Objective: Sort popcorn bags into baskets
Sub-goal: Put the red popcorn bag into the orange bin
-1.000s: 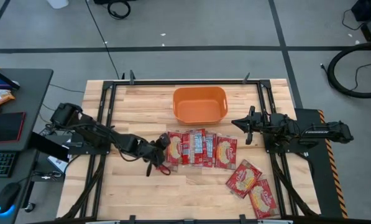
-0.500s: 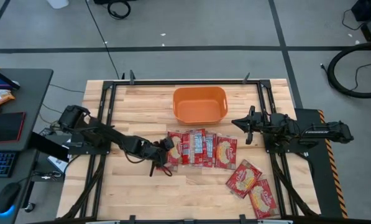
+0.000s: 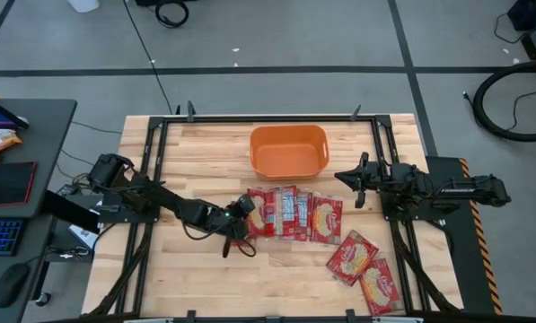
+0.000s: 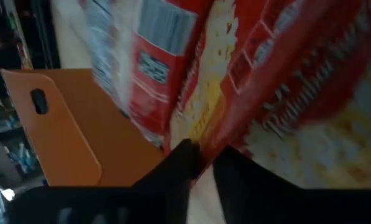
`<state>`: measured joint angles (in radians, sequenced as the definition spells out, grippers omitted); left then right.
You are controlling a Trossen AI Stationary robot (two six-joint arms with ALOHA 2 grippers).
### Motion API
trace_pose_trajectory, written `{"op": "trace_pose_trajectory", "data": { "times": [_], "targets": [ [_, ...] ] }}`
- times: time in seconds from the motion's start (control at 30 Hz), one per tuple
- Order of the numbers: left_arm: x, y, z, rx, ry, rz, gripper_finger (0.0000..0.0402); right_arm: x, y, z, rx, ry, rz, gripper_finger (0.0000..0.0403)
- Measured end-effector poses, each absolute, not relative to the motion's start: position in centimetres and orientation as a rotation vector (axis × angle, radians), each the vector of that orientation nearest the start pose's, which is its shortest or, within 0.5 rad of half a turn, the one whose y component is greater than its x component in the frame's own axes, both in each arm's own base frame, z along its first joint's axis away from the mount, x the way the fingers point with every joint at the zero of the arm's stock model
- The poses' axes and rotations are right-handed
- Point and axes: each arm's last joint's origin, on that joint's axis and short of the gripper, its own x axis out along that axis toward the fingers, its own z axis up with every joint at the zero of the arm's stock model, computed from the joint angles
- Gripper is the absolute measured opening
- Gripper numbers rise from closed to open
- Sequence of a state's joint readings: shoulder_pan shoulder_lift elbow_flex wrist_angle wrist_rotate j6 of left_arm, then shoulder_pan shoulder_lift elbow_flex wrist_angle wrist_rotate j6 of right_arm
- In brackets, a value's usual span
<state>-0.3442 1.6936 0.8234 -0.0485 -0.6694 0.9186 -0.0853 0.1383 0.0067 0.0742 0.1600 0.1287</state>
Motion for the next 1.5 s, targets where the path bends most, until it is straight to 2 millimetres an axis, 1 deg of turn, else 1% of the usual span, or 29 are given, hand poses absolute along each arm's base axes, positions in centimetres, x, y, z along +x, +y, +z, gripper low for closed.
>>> {"op": "trace_pose_trajectory", "data": {
  "times": [0.07, 0.1, 0.2, 0.3, 0.4, 0.5, 0.6, 0.67, 0.73, 0.8, 1.0, 1.13, 1.2, 1.33, 1.43, 1.5],
  "targets": [
    [30.4, -9.1, 15.4, 1.256, 0.931, -0.094, 0.0018, 10.5, -1.4, 16.2, 0.126, 0.042, -0.249, 0.0017],
    [30.6, -9.3, 15.9, 1.228, 0.949, -0.106, 0.0011, 10.5, -1.4, 16.2, 0.126, 0.042, -0.249, 0.0017],
    [31.1, -9.5, 17.6, 1.133, 1.014, -0.12, 0.001, 10.5, -1.4, 16.2, 0.126, 0.042, -0.248, 0.0017],
    [31.5, -9.7, 19.8, 1.048, 1.078, -0.12, 0.0007, 10.5, -1.4, 16.2, 0.126, 0.042, -0.248, 0.0017],
    [31.9, -9.9, 22.6, 0.938, 1.115, -0.092, 0.0006, 10.5, -1.4, 16.2, 0.126, 0.042, -0.249, 0.0017],
    [32.4, -9.6, 25.7, 0.783, 1.116, -0.005, 0.0005, 10.5, -1.4, 16.2, 0.126, 0.042, -0.248, 0.0017],
    [33.2, -8.8, 28.7, 0.578, 1.071, 0.09, 0.0005, 10.5, -1.4, 16.2, 0.126, 0.042, -0.248, 0.0017],
    [33.9, -7.9, 30.5, 0.438, 1.014, 0.174, 0.0004, 10.5, -1.4, 16.2, 0.126, 0.042, -0.247, 0.0017],
    [34.4, -6.6, 31.7, 0.308, 0.964, 0.257, 0.0004, 10.5, -1.4, 16.2, 0.126, 0.042, -0.247, 0.0017],
    [35.0, -5.0, 32.3, 0.214, 0.919, 0.332, 0.0005, 10.5, -1.4, 16.2, 0.126, 0.042, -0.247, 0.0017],
    [36.9, -1.0, 33.1, 0.091, 0.756, 0.455, 0.0009, 10.5, -1.4, 16.2, 0.126, 0.042, -0.247, 0.0017],
    [38.7, 1.7, 32.1, 0.05, 0.7, 0.538, 0.001, 10.5, -1.4, 16.2, 0.126, 0.042, -0.247, 0.0017],
    [39.5, 3.0, 31.1, 0.026, 0.698, 0.575, 0.0011, 10.5, -1.4, 16.2, 0.126, 0.042, -0.247, 0.0017],
    [41.3, 5.2, 27.3, 0.02, 0.783, 0.633, 0.0011, 10.5, -1.4, 16.2, 0.126, 0.042, -0.247, 0.0017],
    [42.1, 6.4, 24.8, 0.02, 0.843, 0.667, 0.0012, 10.5, -1.4, 16.2, 0.126, 0.038, -0.247, 0.0017],
    [42.3, 7.2, 23.6, 0.005, 0.873, 0.691, 0.0012, 10.5, -1.4, 16.2, 0.126, 0.036, -0.248, 0.0017]
  ]
}}
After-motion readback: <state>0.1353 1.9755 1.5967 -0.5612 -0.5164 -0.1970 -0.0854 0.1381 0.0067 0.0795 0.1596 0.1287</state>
